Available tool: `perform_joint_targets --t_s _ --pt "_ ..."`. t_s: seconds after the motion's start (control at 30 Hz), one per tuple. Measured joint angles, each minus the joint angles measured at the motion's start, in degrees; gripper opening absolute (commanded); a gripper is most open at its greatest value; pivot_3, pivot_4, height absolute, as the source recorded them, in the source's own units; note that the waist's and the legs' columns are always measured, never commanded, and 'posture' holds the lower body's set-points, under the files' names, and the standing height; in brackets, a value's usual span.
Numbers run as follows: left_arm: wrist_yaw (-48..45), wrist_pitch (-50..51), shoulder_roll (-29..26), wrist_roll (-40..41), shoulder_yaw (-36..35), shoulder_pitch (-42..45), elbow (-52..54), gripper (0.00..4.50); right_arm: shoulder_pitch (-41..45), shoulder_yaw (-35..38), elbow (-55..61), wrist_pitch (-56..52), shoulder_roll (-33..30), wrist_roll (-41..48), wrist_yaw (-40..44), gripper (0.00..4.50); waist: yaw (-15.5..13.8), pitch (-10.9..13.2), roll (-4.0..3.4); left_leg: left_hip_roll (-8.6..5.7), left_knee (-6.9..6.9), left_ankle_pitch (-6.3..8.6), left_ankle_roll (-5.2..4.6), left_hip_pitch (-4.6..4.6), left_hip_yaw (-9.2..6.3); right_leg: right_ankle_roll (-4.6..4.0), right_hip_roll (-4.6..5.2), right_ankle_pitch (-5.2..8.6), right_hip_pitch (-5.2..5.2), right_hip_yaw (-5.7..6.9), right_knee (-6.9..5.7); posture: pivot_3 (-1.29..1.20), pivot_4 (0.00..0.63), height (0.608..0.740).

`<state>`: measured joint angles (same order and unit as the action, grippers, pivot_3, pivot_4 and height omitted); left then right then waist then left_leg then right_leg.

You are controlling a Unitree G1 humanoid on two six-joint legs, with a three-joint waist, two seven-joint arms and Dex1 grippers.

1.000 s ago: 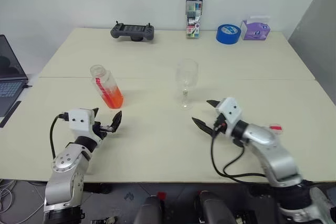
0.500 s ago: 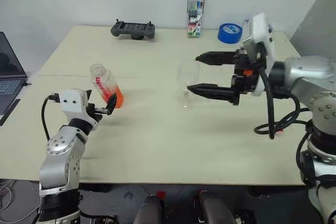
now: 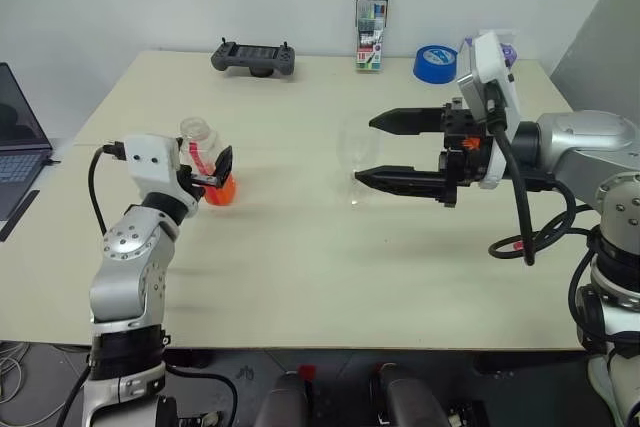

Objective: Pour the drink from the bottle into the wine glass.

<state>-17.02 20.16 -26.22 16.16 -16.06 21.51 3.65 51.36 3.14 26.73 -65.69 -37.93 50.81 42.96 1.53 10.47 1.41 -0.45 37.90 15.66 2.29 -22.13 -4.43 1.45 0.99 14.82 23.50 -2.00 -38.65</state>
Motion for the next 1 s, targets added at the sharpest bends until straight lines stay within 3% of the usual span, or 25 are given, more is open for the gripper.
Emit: perform_joint_targets --t_s 0.63,1.0 --pt "1.3 -3.0 2.1 -0.2 -0.5 -3.7 -0.5 4.50 -1.9 0.0 0.0 0.1 -2.2 0.1 -1.5 4.45 0.0 0.0 0.01 0.01 0.00 0.00 0.00 -0.03 -0.07 0.00 0.03 0.00 0.00 -0.09 0.03 0.00 0.150 0.740" --pt "-1.5 -10.0 1.7 -1.9 0.3 2.6 -12.8 4.50 -1.9 -0.1 -0.1 0.3 -1.7 0.0 -2.0 4.45 0.0 0.0 0.01 -0.01 0.01 0.00 0.00 -0.04 0.01 0.00 0.03 0.00 0.01 0.00 0.05 0.00 0.150 0.740"
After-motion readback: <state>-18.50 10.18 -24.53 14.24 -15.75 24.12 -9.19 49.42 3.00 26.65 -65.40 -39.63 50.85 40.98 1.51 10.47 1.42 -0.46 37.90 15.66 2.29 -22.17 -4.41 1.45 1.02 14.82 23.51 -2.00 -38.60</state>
